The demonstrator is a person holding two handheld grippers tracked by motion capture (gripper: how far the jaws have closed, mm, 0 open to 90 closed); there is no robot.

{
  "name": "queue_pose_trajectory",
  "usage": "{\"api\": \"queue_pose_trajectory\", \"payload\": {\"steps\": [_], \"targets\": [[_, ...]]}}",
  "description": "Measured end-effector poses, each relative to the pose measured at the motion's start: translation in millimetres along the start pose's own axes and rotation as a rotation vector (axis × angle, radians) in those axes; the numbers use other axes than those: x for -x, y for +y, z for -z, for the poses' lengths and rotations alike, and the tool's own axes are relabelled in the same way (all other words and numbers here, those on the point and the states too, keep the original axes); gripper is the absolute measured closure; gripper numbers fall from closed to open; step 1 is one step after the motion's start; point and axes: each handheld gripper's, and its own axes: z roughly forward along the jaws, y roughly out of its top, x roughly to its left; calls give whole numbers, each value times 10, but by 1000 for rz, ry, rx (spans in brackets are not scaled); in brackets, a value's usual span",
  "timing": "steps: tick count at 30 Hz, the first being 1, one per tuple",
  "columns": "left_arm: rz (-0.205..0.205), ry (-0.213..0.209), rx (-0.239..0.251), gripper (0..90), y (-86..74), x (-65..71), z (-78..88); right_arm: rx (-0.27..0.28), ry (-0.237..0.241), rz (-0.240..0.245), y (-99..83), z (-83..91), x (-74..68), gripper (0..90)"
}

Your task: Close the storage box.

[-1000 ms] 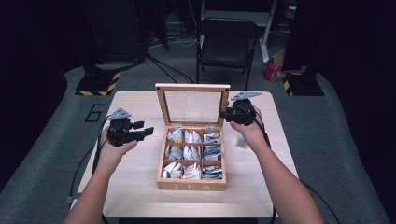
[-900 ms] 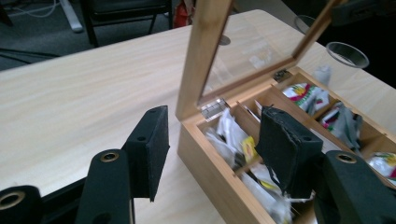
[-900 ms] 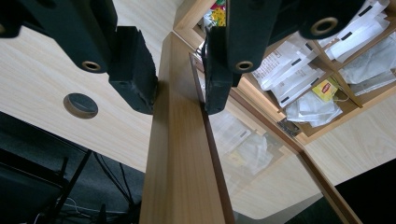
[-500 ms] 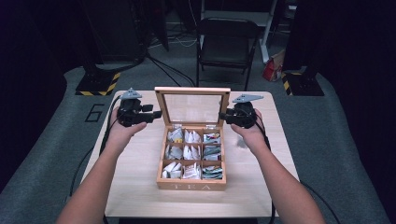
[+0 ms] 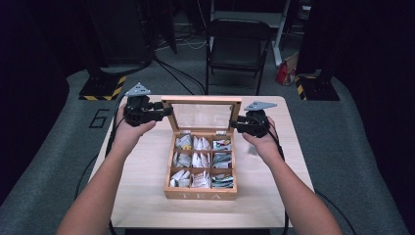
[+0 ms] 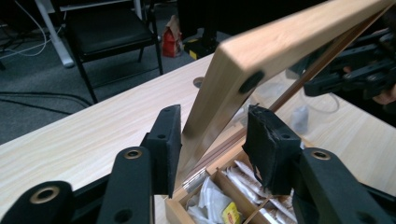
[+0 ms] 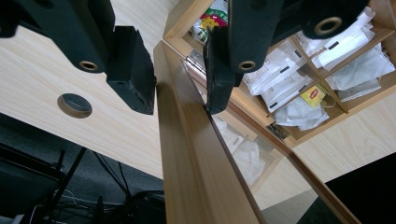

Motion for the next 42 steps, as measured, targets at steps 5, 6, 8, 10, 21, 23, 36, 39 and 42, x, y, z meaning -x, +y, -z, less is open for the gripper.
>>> {"api": "queue_pose_trajectory", "payload": {"steps": [5, 6, 8, 10, 21, 23, 36, 39, 42], "targets": [[-20, 8, 0, 589, 54, 31, 54, -1, 2, -2, -7, 6, -8, 630], [-21, 8, 5, 592, 62, 36, 61, 0, 2, 0, -10, 6, -8, 630], [-20, 10, 4, 602, 77, 42, 74, 2, 3, 3, -14, 9, -7, 629], [-30, 14, -5, 605, 85, 49, 76, 2, 3, -2, -17, 10, -10, 629], [-43, 21, -9, 610, 42, 101, 100, 15, 18, -16, -23, 74, -18, 587], [-46, 21, -10, 610, 24, 120, 115, 20, 20, -21, -24, 119, -28, 582], [-69, 15, 7, 602, -183, 263, 228, 46, 56, 30, -60, 472, -258, 566], [-68, 17, 18, 599, -242, 299, 248, 53, 59, 31, -66, 549, -318, 563], [-71, 14, 15, 596, -291, 334, 273, 53, 60, 33, -88, 616, -383, 555]]}}
